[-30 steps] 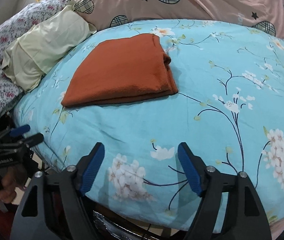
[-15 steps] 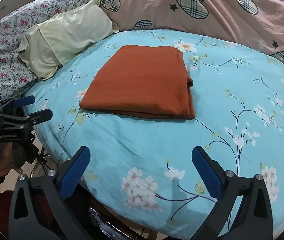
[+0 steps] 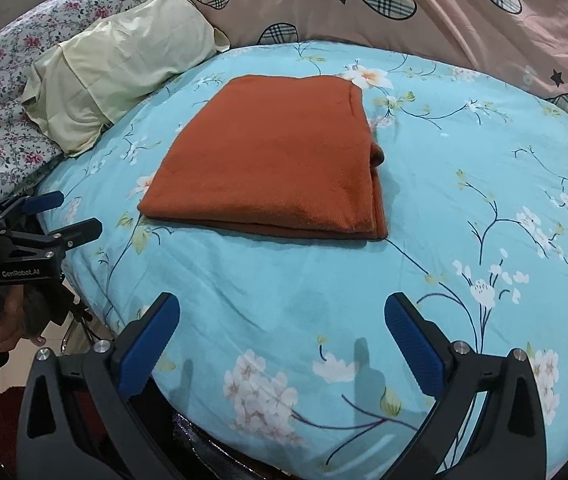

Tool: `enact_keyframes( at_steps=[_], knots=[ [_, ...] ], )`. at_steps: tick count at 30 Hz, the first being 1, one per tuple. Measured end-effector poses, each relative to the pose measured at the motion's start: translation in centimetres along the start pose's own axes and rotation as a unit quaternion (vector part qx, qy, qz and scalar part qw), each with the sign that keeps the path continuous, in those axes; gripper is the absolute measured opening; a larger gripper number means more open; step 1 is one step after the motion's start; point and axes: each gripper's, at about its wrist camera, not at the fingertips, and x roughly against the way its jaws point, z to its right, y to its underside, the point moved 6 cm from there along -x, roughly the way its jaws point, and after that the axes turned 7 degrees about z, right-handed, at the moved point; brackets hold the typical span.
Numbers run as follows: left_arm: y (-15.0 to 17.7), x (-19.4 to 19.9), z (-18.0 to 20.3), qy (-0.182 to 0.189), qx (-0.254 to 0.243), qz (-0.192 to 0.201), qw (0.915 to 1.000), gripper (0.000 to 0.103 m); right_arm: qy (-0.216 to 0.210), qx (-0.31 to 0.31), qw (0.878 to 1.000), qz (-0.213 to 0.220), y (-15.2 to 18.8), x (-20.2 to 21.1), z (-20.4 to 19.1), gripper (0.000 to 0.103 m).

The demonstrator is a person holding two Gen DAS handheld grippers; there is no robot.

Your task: Fold small clothes

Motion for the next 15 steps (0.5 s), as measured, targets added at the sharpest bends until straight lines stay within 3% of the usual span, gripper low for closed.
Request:
enact_keyframes(
  at_steps=[15],
  knots=[
    [-3.8, 0.1, 0.6, -0.005, 0.009, 0.018, 0.9998, 0.102, -0.001, -0.002, 1.000, 0.006, -4.5, -1.1, 0.6, 0.102]
  ],
)
